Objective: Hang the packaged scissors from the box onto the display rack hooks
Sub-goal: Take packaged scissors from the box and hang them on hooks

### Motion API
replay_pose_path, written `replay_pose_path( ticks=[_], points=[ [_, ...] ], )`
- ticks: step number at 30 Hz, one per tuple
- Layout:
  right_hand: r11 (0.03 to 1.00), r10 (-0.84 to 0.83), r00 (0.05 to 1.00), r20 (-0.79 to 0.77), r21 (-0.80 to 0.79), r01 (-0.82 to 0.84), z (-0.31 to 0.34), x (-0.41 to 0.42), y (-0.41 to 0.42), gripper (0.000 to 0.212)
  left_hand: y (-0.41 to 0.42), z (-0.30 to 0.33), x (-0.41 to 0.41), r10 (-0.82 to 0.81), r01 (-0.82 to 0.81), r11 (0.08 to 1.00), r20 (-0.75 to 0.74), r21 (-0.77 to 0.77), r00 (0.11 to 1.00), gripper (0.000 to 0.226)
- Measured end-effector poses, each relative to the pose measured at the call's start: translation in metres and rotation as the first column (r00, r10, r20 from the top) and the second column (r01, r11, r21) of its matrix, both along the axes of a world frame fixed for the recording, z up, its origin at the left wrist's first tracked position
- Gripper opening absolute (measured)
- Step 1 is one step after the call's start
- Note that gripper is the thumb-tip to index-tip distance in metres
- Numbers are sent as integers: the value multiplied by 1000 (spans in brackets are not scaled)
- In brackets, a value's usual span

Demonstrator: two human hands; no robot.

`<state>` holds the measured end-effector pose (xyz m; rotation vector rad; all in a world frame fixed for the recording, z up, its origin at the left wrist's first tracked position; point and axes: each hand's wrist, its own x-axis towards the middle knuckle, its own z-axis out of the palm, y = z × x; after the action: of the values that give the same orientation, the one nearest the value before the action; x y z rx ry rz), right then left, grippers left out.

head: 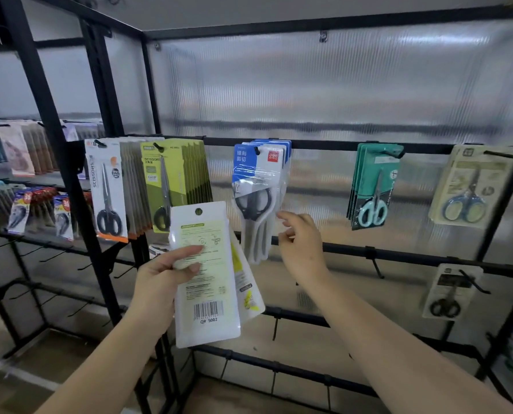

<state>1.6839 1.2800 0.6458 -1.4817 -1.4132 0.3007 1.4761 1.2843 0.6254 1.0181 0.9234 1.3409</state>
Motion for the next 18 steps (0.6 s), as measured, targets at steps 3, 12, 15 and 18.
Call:
replay_pose_path(
  ticks=[3,12,15,18],
  points=[
    [995,80,989,-126,66,-72,-4,-8,-14,33,-4,1,9,-38,38,998,10,49,999,37],
    [858,350,703,-619,-90,-506,-18,-4,-44,25,-18,-1,38,-193,183,958,26,221,981,56],
    [894,292,707,-643,-78,-441,-20,-1,-48,23,-16,-7,40,-183,192,948,-58,254,981,64],
    [941,223,713,-665,-43,-335,-21,-4,-53,13,-16,-7,47,30,89,930,-315,357,948,59]
  ],
)
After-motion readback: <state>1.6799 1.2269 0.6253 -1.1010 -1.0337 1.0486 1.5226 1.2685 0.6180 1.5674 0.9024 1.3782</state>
